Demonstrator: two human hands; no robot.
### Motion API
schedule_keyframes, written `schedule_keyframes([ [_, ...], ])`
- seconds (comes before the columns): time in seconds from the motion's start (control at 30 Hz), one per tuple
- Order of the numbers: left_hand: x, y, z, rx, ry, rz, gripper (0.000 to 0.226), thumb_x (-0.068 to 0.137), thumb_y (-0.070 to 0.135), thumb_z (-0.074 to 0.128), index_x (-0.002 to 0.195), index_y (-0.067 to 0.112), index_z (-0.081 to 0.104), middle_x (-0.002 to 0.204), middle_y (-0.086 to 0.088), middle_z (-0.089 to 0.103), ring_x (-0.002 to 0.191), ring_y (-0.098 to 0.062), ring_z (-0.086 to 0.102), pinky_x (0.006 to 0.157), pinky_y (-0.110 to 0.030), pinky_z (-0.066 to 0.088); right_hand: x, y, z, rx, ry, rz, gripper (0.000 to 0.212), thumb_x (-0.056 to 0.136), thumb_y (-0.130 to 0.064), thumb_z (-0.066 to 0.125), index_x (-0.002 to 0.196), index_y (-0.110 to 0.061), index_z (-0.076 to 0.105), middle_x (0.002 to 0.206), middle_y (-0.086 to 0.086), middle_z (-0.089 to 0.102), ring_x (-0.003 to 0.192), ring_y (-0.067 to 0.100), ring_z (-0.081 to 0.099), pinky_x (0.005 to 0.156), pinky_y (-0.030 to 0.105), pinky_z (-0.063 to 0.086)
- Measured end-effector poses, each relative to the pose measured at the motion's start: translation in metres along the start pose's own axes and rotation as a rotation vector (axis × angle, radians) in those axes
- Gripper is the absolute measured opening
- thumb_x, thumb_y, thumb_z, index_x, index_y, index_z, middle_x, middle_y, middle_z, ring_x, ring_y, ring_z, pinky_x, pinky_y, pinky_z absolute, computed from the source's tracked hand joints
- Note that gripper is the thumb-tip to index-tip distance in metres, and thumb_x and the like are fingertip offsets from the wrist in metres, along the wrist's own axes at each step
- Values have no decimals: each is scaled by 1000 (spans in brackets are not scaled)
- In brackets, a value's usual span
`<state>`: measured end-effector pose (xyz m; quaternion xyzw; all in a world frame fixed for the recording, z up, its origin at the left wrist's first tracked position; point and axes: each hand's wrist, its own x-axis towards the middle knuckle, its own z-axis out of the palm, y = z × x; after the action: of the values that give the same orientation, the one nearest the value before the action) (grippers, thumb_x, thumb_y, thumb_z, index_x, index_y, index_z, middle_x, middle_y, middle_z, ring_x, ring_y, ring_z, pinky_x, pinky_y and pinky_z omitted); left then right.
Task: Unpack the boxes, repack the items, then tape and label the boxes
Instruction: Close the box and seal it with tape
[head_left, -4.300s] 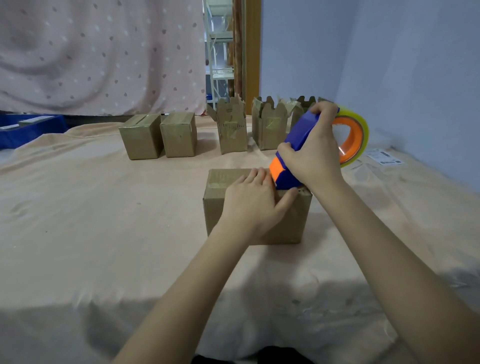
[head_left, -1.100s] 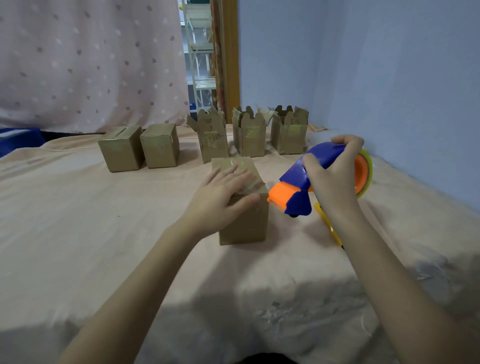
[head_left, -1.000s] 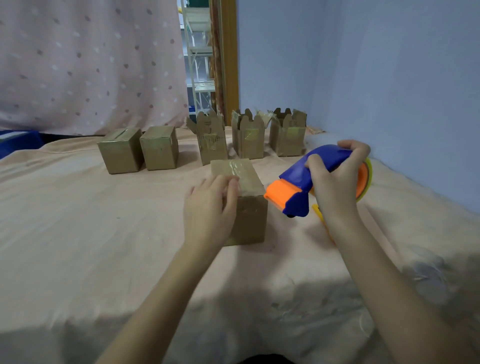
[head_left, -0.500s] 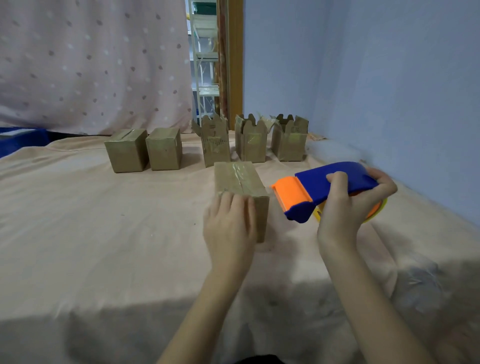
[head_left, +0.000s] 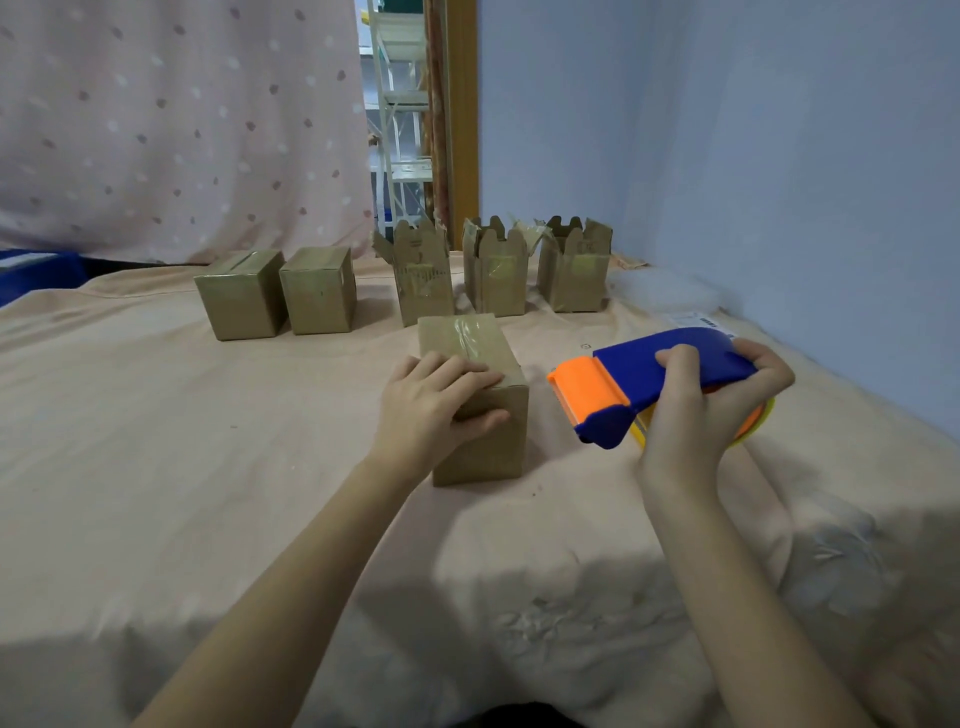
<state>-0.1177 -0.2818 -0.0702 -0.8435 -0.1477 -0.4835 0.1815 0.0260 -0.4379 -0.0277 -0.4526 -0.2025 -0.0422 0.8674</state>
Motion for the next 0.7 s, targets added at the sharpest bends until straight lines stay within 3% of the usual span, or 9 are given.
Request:
schedule_keyframes([
  [0.1, -1, 0, -2, 29, -76, 13, 52, 70, 63, 68, 101, 21, 71, 98, 6, 69, 83, -19, 59, 70, -30, 36, -2, 0, 1, -4, -8, -2, 44, 74, -10, 59, 110, -16, 34, 115, 2, 41, 85, 7, 55, 61, 16, 47],
  [0.17, 2, 5, -8, -60, -81, -68, 50, 75, 66, 61, 97, 22, 73, 96, 8, 69, 83, -16, 59, 70, -27, 34, -3, 0, 2, 0, -7, 3, 43, 77, -5, 60, 109, -16, 33, 111, -2, 41, 82, 0, 56, 61, 15, 46],
  [0.33, 3, 11, -5, -15, -31, -108, 34, 87, 52, 57, 93, 22, 74, 92, 8, 70, 79, -20, 62, 69, -29, 37, -5, -3, 5, 16, -6, 18, 46, 71, -14, 60, 109, -20, 34, 121, 7, 42, 97, 20, 55, 59, 18, 48],
  [0.43, 2, 6, -10, 28, -190, -36, 46, 77, 57, 57, 104, 23, 70, 102, 6, 68, 88, -21, 61, 73, -30, 37, -7, -8, 8, 67, 15, 33, 47, 70, -14, 59, 110, -17, 34, 119, 6, 42, 84, 3, 59, 57, 15, 47],
  [0.5, 10, 8, -24, -42, -324, -88, 45, 80, 55, 54, 112, 26, 68, 109, 7, 65, 97, -20, 59, 78, -30, 37, -9, -12, 10, 123, 39, 54, 48, 69, -14, 58, 110, -15, 34, 112, 0, 43, 77, 0, 56, 55, 13, 45],
  [0.6, 25, 28, -47, -324, -317, -497, 33, 95, 44, 50, 115, 25, 68, 112, 5, 62, 103, -13, 54, 89, -32, 41, -11, -14, 12, 168, 82, 81, 49, 67, -15, 58, 110, -15, 34, 112, 0, 44, 83, 8, 55, 54, 14, 45],
  [0.7, 36, 66, -69, -717, -200, -972, 36, 100, 38, 41, 101, 15, 69, 86, 0, 66, 82, -12, 60, 76, -30, 48, -16, -16, 16, 176, 104, 76, 48, 68, -14, 59, 109, -16, 34, 112, -2, 44, 88, 11, 55, 58, 17, 46],
])
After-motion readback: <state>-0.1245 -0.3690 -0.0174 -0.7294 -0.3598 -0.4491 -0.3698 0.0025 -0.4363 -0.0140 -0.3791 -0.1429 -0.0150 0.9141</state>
